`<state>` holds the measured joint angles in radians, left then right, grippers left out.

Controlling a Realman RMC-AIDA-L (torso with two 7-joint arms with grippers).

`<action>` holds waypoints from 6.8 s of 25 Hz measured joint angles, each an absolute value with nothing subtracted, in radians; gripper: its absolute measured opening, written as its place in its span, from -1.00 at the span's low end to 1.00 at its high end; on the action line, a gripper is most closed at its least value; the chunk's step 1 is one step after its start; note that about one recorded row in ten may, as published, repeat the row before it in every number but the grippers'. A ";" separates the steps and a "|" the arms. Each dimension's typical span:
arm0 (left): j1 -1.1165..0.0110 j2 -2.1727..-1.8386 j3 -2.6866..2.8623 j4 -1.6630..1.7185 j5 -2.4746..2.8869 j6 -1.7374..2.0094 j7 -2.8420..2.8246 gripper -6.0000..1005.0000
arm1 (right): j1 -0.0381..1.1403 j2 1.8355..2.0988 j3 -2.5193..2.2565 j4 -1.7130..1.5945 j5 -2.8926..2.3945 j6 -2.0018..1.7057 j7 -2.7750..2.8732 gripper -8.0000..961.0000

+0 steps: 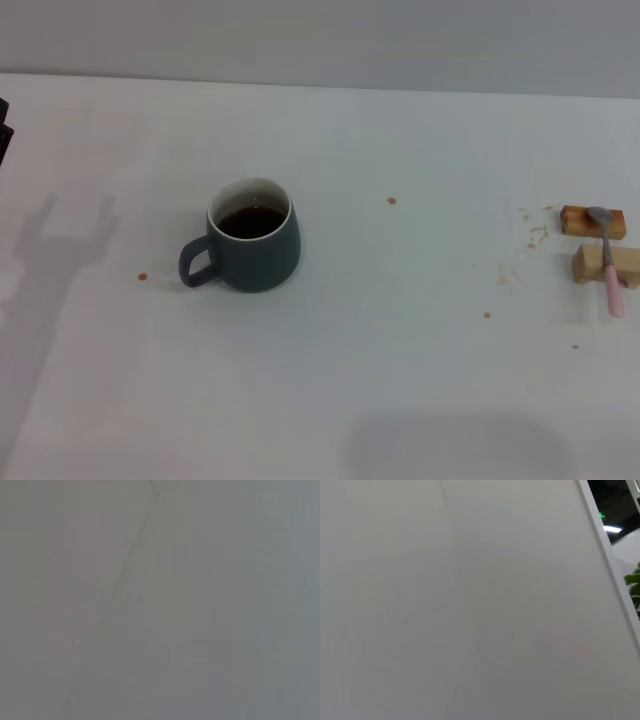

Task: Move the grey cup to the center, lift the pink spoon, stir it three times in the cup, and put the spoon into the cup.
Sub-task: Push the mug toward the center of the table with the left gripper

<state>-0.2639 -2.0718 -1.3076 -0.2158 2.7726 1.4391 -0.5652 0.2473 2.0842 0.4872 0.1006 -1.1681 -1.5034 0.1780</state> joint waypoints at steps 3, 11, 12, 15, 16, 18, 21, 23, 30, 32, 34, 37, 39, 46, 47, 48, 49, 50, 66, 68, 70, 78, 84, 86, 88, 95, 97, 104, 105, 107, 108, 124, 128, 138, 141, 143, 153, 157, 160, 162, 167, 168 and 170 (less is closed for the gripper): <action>-0.262 -2.071 -1.298 -0.217 2.773 1.443 -0.568 0.60 | 0.239 2.084 0.487 0.105 -1.168 -1.503 0.178 0.53; -0.243 -2.072 -1.265 -0.218 2.772 1.483 -0.578 0.59 | 0.226 2.085 0.476 0.129 -1.168 -1.502 0.178 0.53; -0.243 -2.072 -1.265 -0.218 2.772 1.483 -0.578 0.59 | 0.226 2.085 0.470 0.129 -1.168 -1.503 0.178 0.53; -0.242 -2.072 -1.253 -0.218 2.771 1.492 -0.578 0.59 | 0.226 2.085 0.453 0.129 -1.169 -1.505 0.178 0.53; -0.242 -2.072 -1.253 -0.218 2.771 1.492 -0.578 0.59 | 0.226 2.084 0.450 0.129 -1.169 -1.506 0.178 0.53; -0.242 -2.072 -1.252 -0.218 2.770 1.494 -0.578 0.58 | 0.226 2.084 0.448 0.129 -1.169 -1.506 0.178 0.53; -0.242 -2.072 -1.252 -0.218 2.768 1.494 -0.575 0.58 | 0.226 2.083 0.446 0.129 -1.169 -1.506 0.178 0.53; -0.242 -2.072 -1.252 -0.218 2.767 1.494 -0.572 0.58 | 0.226 2.083 0.436 0.128 -1.170 -1.507 0.178 0.53; -0.268 -2.072 -1.260 -0.208 2.766 1.473 -0.567 0.57 | 0.234 2.082 0.407 0.127 -1.170 -1.504 0.178 0.53; -0.276 -2.070 -1.263 -0.207 2.766 1.462 -0.566 0.57 | 0.237 2.081 0.407 0.128 -1.170 -1.500 0.178 0.53; -0.283 -2.069 -1.265 -0.206 2.766 1.442 -0.560 0.57 | 0.243 2.080 0.405 0.128 -1.170 -1.498 0.178 0.53; -0.294 -2.068 -1.268 -0.206 2.766 1.412 -0.555 0.57 | 0.252 2.080 0.390 0.129 -1.170 -1.495 0.178 0.53; -0.303 -2.067 -1.268 -0.205 2.768 1.387 -0.554 0.57 | 0.258 2.080 0.381 0.130 -1.170 -1.494 0.178 0.53; -0.346 -2.061 -1.216 -0.196 2.781 1.310 -0.543 0.56 | 0.272 2.080 0.369 0.130 -1.170 -1.469 0.178 0.53; -0.350 -2.060 -1.206 -0.194 2.781 1.308 -0.539 0.49 | 0.273 2.080 0.367 0.130 -1.170 -1.468 0.178 0.53; -0.355 -2.059 -1.197 -0.194 2.782 1.301 -0.534 0.42 | 0.273 2.080 0.367 0.130 -1.170 -1.468 0.178 0.53; -0.363 -2.058 -1.187 -0.193 2.788 1.290 -0.530 0.35 | 0.273 2.080 0.367 0.130 -1.170 -1.468 0.178 0.53; -0.366 -2.057 -1.185 -0.193 2.792 1.284 -0.530 0.28 | 0.273 2.080 0.367 0.131 -1.170 -1.468 0.178 0.53; -0.437 -2.044 -1.153 -0.193 2.889 1.190 -0.539 -0.70 | 0.281 2.082 0.366 0.134 -1.170 -1.420 0.186 0.53; -0.440 -2.046 -1.157 -0.193 2.887 1.185 -0.539 -0.80 | 0.285 2.082 0.366 0.135 -1.170 -1.418 0.187 0.53; -0.440 -2.052 -1.177 -0.194 2.885 1.174 -0.539 -0.90 | 0.288 2.082 0.367 0.137 -1.170 -1.418 0.188 0.53; -0.438 -2.058 -1.213 -0.205 2.882 1.154 -0.536 -0.94 | 0.300 2.081 0.367 0.146 -1.170 -1.417 0.188 0.53; -0.440 -2.061 -1.230 -0.207 2.882 1.152 -0.536 -0.96 | 0.308 2.082 0.367 0.152 -1.170 -1.403 0.189 0.53; -0.441 -2.061 -1.231 -0.207 2.882 1.152 -0.536 -0.97 | 0.310 2.082 0.367 0.155 -1.170 -1.397 0.189 0.53; -0.443 -2.061 -1.228 -0.207 2.883 1.152 -0.536 -0.98 | 0.311 2.082 0.367 0.155 -1.170 -1.395 0.189 0.53; -0.477 -2.046 -1.177 -0.198 2.888 1.134 -0.536 -0.99 | 0.311 2.082 0.367 0.155 -1.170 -1.394 0.189 0.53; -0.491 -2.038 -1.149 -0.196 2.889 1.116 -0.536 -0.99 | 0.311 2.081 0.365 0.155 -1.170 -1.395 0.189 0.53; -0.537 -2.006 -1.064 -0.195 2.889 1.036 -0.561 -0.99 | 0.309 2.080 0.344 0.155 -1.170 -1.402 0.189 0.53; -0.539 -2.003 -1.063 -0.195 2.889 1.031 -0.564 -0.99 | 0.308 2.081 0.344 0.155 -1.170 -1.402 0.189 0.53; -0.542 -1.995 -1.062 -0.195 2.889 1.019 -0.575 -0.99 | 0.305 2.081 0.344 0.155 -1.170 -1.403 0.189 0.53; -0.543 -1.990 -1.061 -0.195 2.889 1.012 -0.581 -0.99 | 0.304 2.081 0.344 0.155 -1.170 -1.403 0.189 0.53; -0.584 -1.923 -0.905 -0.179 2.889 0.924 -0.732 -0.99 | 0.303 2.079 0.314 0.091 -1.170 -1.404 0.190 0.53; -0.588 -1.926 -0.875 -0.157 2.888 0.923 -0.735 -0.99 | 0.294 2.079 0.314 0.070 -1.170 -1.410 0.190 0.53; -0.589 -1.920 -0.795 -0.141 2.889 0.933 -0.760 -0.99 | 0.283 2.076 0.314 0.050 -1.168 -1.418 0.190 0.53; -0.584 -1.927 -0.781 -0.135 2.889 0.933 -0.760 -0.99 | 0.280 2.075 0.318 0.046 -1.166 -1.418 0.192 0.53; -0.583 -1.934 -0.783 -0.124 2.889 0.933 -0.758 -0.99 | 0.278 2.075 0.316 0.040 -1.165 -1.418 0.212 0.53; -0.583 -1.943 -0.772 -0.118 2.888 0.933 -0.762 -0.99 | 0.272 2.075 0.306 0.023 -1.169 -1.406 0.259 0.53; -0.582 -1.947 -0.760 -0.118 2.888 0.934 -0.763 -0.98 | 0.266 2.075 0.304 0.023 -1.170 -1.405 0.260 0.53; -0.580 -1.953 -0.745 -0.121 2.888 0.934 -0.764 -0.98 | 0.265 2.075 0.304 0.023 -1.170 -1.405 0.260 0.53; -0.582 -1.955 -0.732 -0.125 2.888 0.936 -0.766 -0.98 | 0.264 2.075 0.304 0.023 -1.170 -1.404 0.260 0.53; -0.590 -1.965 -0.711 -0.121 2.889 0.959 -0.786 -0.98 | 0.260 2.075 0.304 0.023 -1.170 -1.404 0.260 0.53; -0.591 -1.965 -0.709 -0.121 2.889 0.966 -0.788 -0.98 | 0.259 2.075 0.304 0.023 -1.170 -1.403 0.260 0.53; -0.592 -1.966 -0.704 -0.122 2.889 0.983 -0.792 -0.98 | 0.257 2.075 0.304 0.024 -1.170 -1.404 0.261 0.53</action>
